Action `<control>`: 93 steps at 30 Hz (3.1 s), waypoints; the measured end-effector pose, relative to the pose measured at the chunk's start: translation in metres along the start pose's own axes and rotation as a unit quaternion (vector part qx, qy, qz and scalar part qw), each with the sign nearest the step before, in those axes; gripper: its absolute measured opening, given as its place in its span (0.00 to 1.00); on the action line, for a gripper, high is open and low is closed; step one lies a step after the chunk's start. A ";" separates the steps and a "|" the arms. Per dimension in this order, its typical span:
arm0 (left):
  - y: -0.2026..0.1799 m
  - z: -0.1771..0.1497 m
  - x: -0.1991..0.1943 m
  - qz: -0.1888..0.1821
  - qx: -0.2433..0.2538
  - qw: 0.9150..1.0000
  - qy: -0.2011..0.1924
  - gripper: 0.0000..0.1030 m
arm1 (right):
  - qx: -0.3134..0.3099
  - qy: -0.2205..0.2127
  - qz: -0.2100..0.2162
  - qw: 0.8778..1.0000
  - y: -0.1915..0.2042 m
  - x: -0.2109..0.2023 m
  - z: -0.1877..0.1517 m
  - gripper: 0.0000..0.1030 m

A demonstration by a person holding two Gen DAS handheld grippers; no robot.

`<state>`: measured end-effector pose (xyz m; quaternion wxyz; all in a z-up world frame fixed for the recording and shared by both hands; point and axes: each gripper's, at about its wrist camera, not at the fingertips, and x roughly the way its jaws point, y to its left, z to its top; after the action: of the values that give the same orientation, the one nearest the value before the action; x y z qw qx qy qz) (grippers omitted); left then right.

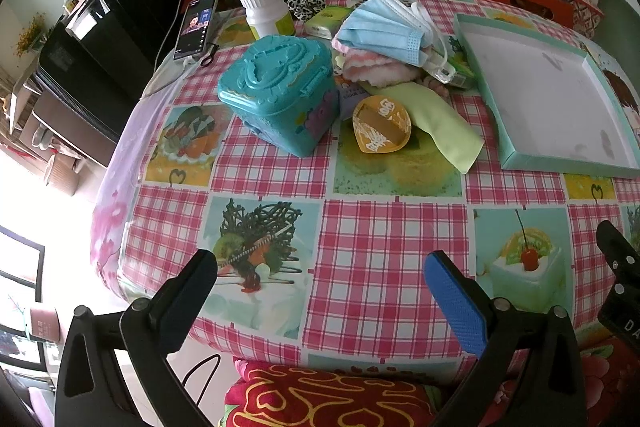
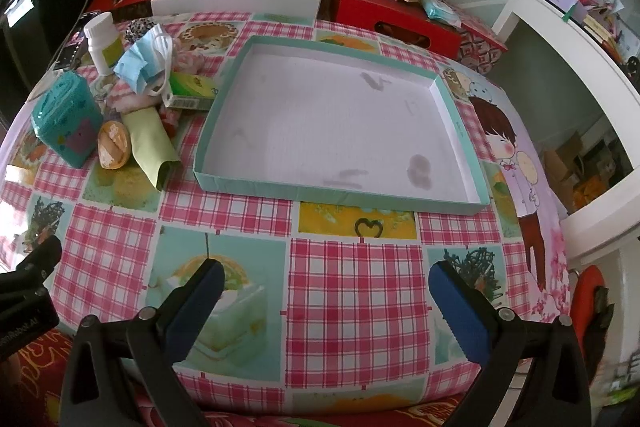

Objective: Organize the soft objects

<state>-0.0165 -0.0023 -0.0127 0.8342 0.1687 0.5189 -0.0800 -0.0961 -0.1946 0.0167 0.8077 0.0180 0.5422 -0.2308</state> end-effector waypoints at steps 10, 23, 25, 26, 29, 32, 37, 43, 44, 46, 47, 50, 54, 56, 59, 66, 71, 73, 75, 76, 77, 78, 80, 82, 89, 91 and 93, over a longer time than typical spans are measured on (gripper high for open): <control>0.000 0.000 0.002 -0.003 0.001 1.000 0.006 1.00 | 0.000 0.003 0.001 1.000 -0.001 0.001 -0.001 1.00; -0.001 -0.001 0.004 -0.007 0.003 1.000 0.011 1.00 | -0.002 0.005 0.001 1.000 0.000 0.002 -0.001 1.00; 0.000 -0.001 0.004 -0.008 0.003 1.000 0.013 1.00 | -0.003 0.007 0.001 1.000 0.001 0.003 -0.001 1.00; 0.000 0.000 0.005 -0.008 0.003 1.000 0.014 1.00 | -0.004 0.008 0.001 1.000 0.001 0.003 -0.002 1.00; -0.001 -0.001 0.006 -0.012 0.004 1.000 0.017 1.00 | -0.007 0.011 0.000 1.000 0.002 0.004 -0.002 1.00; -0.001 -0.001 0.008 -0.016 0.005 1.000 0.020 1.00 | -0.010 0.015 0.000 1.000 0.003 0.005 -0.001 1.00; 0.000 0.000 0.007 -0.024 0.003 0.999 0.021 1.00 | -0.020 0.030 -0.006 0.999 0.007 0.011 -0.001 1.00; 0.016 0.011 -0.008 -0.072 -0.031 0.997 -0.002 1.00 | -0.031 0.001 0.000 1.000 0.008 -0.003 0.006 1.00; 0.018 0.015 -0.010 -0.079 -0.038 0.996 -0.006 1.00 | -0.030 -0.004 0.007 1.000 0.009 -0.005 0.009 1.00; 0.024 0.027 -0.014 -0.089 -0.051 0.995 -0.019 1.00 | -0.023 -0.016 0.025 0.999 0.010 -0.008 0.020 1.00; 0.027 0.033 -0.015 -0.091 -0.057 0.994 -0.026 1.00 | -0.019 -0.023 0.036 0.999 0.011 -0.009 0.027 1.00; 0.035 0.052 -0.021 -0.103 -0.074 0.991 -0.048 1.00 | -0.009 -0.036 0.056 0.998 0.016 -0.012 0.045 1.00; 0.039 0.076 -0.020 -0.111 -0.087 0.988 -0.066 1.00 | -0.004 -0.053 0.078 0.996 0.022 -0.011 0.072 1.00; 0.038 0.081 -0.016 -0.119 -0.090 0.986 -0.069 1.00 | -0.001 -0.064 0.085 0.994 0.023 -0.010 0.085 1.00; 0.032 0.085 -0.007 -0.119 -0.088 0.987 -0.067 1.00 | 0.012 -0.080 0.094 0.992 0.017 -0.007 0.104 1.00; 0.013 0.079 0.015 -0.116 -0.087 0.988 -0.048 1.00 | 0.028 -0.100 0.112 0.988 0.014 0.007 0.138 1.00; 0.010 0.075 0.025 -0.114 -0.099 0.988 -0.041 1.00 | 0.032 -0.097 0.153 0.983 0.027 0.022 0.154 1.00; 0.012 0.075 0.030 -0.109 -0.109 0.987 -0.039 1.00 | 0.026 -0.096 0.164 0.981 0.035 0.027 0.156 1.00; 0.016 0.075 0.033 -0.108 -0.119 0.986 -0.038 1.00 | 0.019 -0.094 0.175 0.980 0.042 0.032 0.157 1.00; 0.018 0.074 0.034 -0.107 -0.125 0.986 -0.038 1.00 | 0.015 -0.092 0.179 0.979 0.045 0.035 0.157 1.00; 0.019 0.074 0.035 -0.107 -0.130 0.985 -0.038 1.00 | 0.010 -0.090 0.186 0.978 0.049 0.038 0.156 1.00; 0.021 0.073 0.036 -0.107 -0.134 0.984 -0.038 1.00 | 0.006 -0.089 0.190 0.978 0.051 0.041 0.156 1.00; 0.022 0.071 0.039 -0.107 -0.141 0.984 -0.035 1.00 | -0.005 -0.086 0.199 0.976 0.057 0.046 0.154 1.00; 0.025 0.069 0.045 -0.116 -0.152 0.981 -0.025 1.00 | -0.021 -0.081 0.216 0.973 0.063 0.053 0.152 1.00; 0.021 0.067 0.062 -0.128 -0.152 0.980 -0.008 1.00 | -0.047 -0.095 0.264 0.959 0.081 0.059 0.157 0.94; 0.023 0.067 0.066 -0.120 -0.155 0.981 -0.006 1.00 | -0.058 -0.099 0.274 0.955 0.088 0.060 0.157 0.91; 0.025 0.066 0.069 -0.114 -0.161 0.980 -0.001 1.00 | -0.070 -0.099 0.283 0.951 0.096 0.062 0.154 0.90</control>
<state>0.0779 0.0000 -0.0429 0.8365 -0.0279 0.5398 -0.0907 0.0945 -0.1739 0.0041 0.8889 0.0907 0.4467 0.0450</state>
